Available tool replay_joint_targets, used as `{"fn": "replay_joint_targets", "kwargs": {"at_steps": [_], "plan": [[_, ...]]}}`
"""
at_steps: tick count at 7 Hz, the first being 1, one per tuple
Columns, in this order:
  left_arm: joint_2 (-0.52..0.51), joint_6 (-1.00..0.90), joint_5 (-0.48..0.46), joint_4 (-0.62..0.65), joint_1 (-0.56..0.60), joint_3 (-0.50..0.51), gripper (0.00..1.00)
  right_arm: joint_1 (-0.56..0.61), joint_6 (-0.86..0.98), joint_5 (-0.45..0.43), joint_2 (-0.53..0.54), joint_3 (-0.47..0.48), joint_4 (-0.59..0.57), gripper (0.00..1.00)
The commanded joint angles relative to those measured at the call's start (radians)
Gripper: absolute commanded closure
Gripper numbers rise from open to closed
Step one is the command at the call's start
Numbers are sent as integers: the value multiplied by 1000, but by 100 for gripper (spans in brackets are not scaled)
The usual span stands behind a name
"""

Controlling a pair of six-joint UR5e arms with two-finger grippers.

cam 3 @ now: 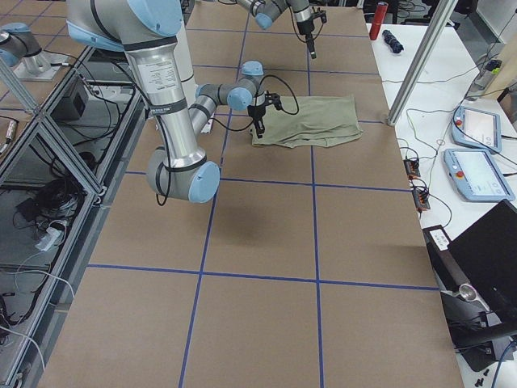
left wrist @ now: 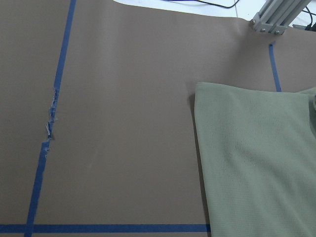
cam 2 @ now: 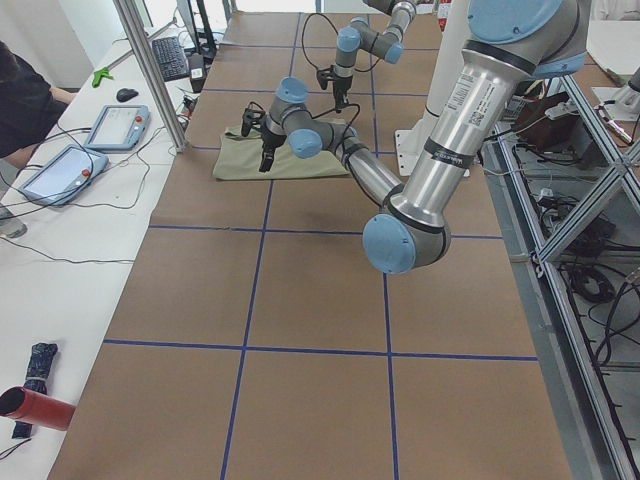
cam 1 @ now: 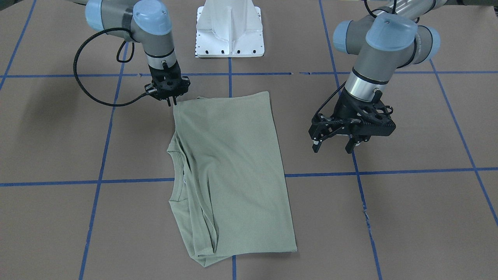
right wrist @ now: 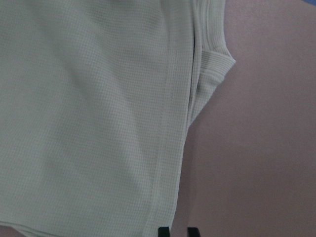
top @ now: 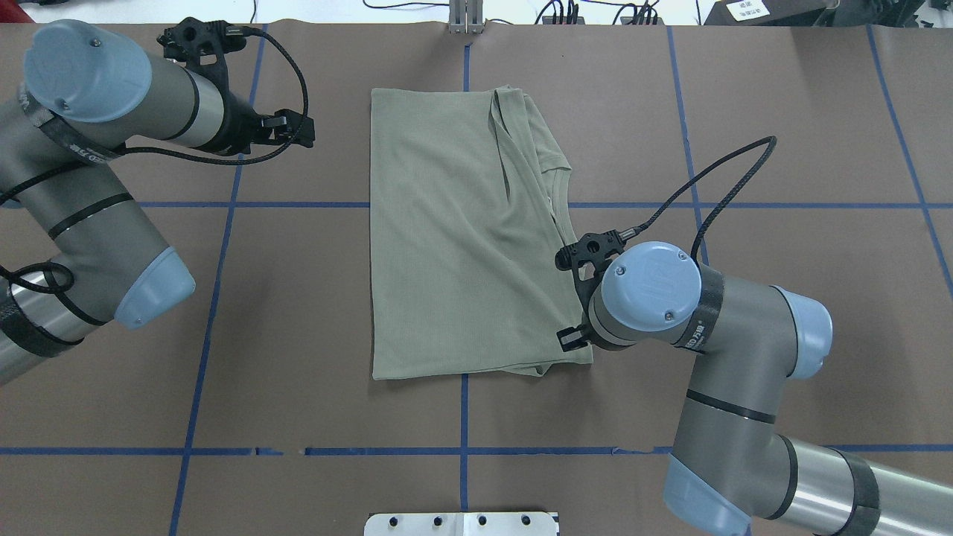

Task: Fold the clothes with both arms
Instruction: 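Press and smooth the folded shirt edge with the right gripper, then move the right gripper to the shirt's far corner and grasp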

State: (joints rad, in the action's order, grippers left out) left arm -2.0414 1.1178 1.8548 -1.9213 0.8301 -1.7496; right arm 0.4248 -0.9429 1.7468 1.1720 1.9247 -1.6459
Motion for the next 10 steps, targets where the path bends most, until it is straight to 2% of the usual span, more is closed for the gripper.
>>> {"fn": "replay_joint_targets", "kwargs": {"at_steps": [1, 4, 5, 6, 8, 10], "plan": [[-3, -3, 0, -2, 0, 5, 1, 5, -27, -7, 6, 4, -5, 0], [-6, -4, 1, -2, 1, -10, 1, 105, -31, -4, -64, -3, 3, 0], [-7, -3, 1, -2, 1, -34, 1, 133, -28, -4, -121, -71, 59, 0], [-5, -3, 1, -4, 1, -63, 1, 167, -30, -6, -203, -210, 175, 0], [-8, -3, 0, -5, 1, -114, 0, 247, 1, -3, -309, -433, 263, 0], [-16, -1, -3, -8, 1, -123, 0, 291, 48, -7, -450, -719, 375, 0]]}}
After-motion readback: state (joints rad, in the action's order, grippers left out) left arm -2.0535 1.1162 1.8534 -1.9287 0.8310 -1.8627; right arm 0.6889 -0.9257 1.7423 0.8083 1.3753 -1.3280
